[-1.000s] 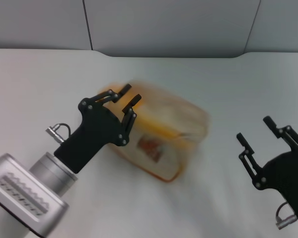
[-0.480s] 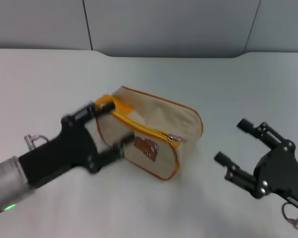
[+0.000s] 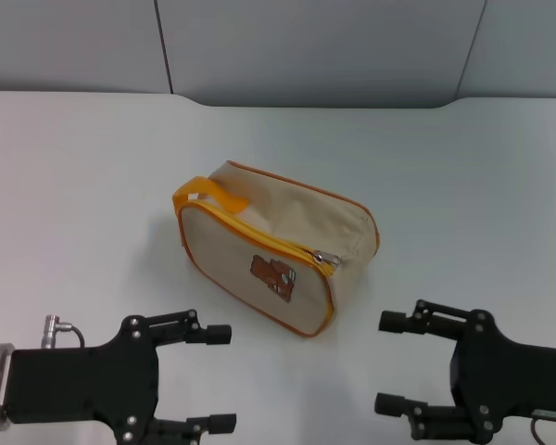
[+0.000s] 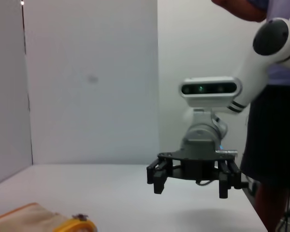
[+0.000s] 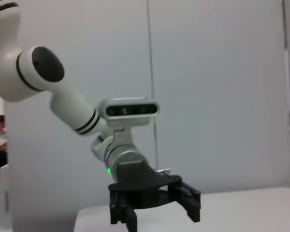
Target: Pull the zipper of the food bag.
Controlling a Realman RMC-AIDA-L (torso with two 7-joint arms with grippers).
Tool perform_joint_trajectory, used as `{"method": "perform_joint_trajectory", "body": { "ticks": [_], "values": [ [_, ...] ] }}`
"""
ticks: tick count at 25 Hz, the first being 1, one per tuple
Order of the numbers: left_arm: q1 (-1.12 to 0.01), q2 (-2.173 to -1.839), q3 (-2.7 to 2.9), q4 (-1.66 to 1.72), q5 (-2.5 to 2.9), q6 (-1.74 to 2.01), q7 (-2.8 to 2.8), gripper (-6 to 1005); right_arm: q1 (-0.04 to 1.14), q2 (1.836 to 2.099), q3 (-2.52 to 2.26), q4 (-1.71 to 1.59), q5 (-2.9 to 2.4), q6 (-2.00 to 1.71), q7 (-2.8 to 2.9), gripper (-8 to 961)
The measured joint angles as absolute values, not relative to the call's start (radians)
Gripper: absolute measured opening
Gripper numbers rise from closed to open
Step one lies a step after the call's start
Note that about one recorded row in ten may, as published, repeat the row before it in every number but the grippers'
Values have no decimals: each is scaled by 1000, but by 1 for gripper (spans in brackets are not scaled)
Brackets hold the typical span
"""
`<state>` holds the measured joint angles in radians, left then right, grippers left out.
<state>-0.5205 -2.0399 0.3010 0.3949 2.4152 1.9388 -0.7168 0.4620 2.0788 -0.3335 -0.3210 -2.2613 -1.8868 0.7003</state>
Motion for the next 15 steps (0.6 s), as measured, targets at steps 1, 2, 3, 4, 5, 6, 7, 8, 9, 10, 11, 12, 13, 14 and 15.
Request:
{"method": "perform_joint_trajectory", "body": {
  "ticks": [1, 2, 3, 4, 5, 6, 7, 8, 9, 10, 11, 12, 13, 14, 15],
  "values": [
    [-518, -2042, 306, 401, 2413, 1939, -720, 812, 467, 2079, -344, -323, -2261, -1884, 710, 773],
    [-515, -2043, 306, 403, 2412, 1939, -720, 812, 470, 2079, -348, -323, -2262, -1882, 713, 773],
    [-513, -2044, 304, 405, 2410, 1939, -717, 812, 471, 2079, -350, -324, -2262, -1882, 715, 773],
    [-507, -2045, 303, 407, 2408, 1938, -712, 812, 471, 2078, -351, -324, -2262, -1882, 715, 773],
    [-507, -2045, 303, 407, 2408, 1938, -712, 812, 471, 2078, -351, -324, -2262, -1882, 715, 773],
    [-506, -2046, 303, 408, 2408, 1936, -711, 812, 470, 2078, -351, -325, -2262, -1883, 715, 773],
    [-505, -2046, 303, 409, 2408, 1934, -708, 812, 469, 2078, -351, -326, -2262, -1884, 715, 773],
    [-504, -2047, 302, 409, 2407, 1933, -702, 812, 468, 2078, -351, -326, -2262, -1885, 716, 773],
    [-502, -2049, 296, 409, 2406, 1930, -687, 812, 466, 2078, -352, -327, -2262, -1885, 716, 773],
    [-502, -2049, 296, 409, 2406, 1930, -687, 812, 466, 2078, -352, -327, -2262, -1885, 716, 773],
    [-500, -2050, 291, 410, 2405, 1929, -678, 812, 464, 2078, -352, -327, -2263, -1883, 716, 773],
    [-500, -2051, 291, 410, 2404, 1929, -677, 813, 464, 2078, -352, -327, -2263, -1883, 716, 773],
    [-499, -2052, 291, 410, 2402, 1928, -674, 813, 464, 2078, -352, -327, -2263, -1882, 716, 773],
    [-498, -2054, 291, 410, 2398, 1925, -672, 813, 463, 2078, -352, -327, -2263, -1881, 716, 773],
    [-498, -2054, 291, 410, 2398, 1925, -672, 813, 463, 2078, -352, -327, -2263, -1881, 716, 773]
  ]
}}
